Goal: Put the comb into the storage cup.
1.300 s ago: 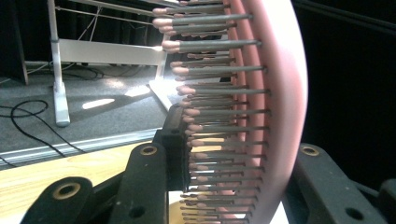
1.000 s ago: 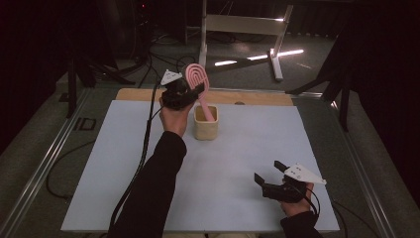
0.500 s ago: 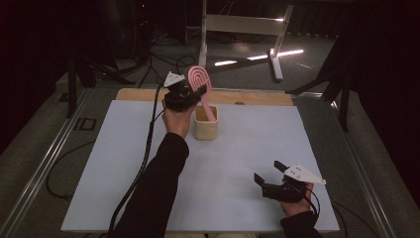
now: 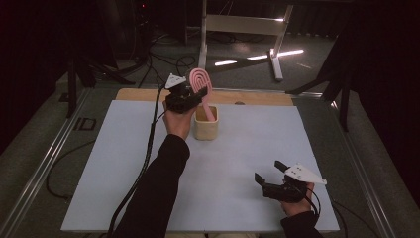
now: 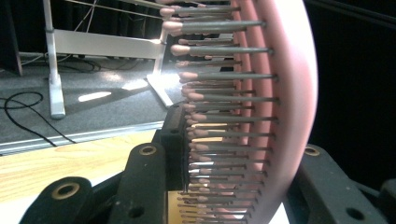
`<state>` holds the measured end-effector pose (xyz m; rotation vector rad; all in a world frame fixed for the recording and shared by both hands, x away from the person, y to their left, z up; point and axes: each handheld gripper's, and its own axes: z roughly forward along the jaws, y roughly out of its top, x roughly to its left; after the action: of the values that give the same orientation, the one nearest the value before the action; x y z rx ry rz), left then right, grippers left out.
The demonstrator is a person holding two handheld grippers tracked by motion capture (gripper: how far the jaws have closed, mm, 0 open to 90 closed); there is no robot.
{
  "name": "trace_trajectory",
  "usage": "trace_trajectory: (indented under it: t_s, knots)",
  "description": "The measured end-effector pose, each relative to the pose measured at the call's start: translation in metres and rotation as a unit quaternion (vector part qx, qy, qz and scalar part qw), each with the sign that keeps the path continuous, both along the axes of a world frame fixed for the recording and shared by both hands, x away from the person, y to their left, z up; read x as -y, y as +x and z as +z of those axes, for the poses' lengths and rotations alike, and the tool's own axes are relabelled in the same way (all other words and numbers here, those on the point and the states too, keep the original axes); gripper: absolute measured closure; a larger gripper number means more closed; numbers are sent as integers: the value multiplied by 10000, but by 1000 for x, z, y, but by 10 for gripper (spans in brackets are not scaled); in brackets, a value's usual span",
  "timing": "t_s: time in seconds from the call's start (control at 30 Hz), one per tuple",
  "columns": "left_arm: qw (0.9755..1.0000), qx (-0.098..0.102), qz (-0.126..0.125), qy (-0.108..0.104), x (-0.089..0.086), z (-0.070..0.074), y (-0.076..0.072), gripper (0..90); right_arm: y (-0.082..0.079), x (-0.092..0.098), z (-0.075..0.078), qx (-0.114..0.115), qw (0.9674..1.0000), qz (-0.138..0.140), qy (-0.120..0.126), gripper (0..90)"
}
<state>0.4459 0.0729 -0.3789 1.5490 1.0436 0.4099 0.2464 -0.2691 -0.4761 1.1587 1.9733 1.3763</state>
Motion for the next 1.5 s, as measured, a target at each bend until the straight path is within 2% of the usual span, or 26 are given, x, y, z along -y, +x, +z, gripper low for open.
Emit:
trace_trajectory:
  t_s: [0.23, 1.0, 1.5]
  knots:
    - [10000, -20, -27, 56, 2, -4, 0, 634, 0, 1, 0, -7, 10000, -12, 7, 101]
    - [10000, -78, -33, 47, 1, -9, -1, 634, 0, 0, 0, -5, 10000, -3, -12, 101]
    - [9999, -163, -3, -39, -4, -17, 0, 635, 0, 0, -1, -11, 10000, 5, 0, 101]
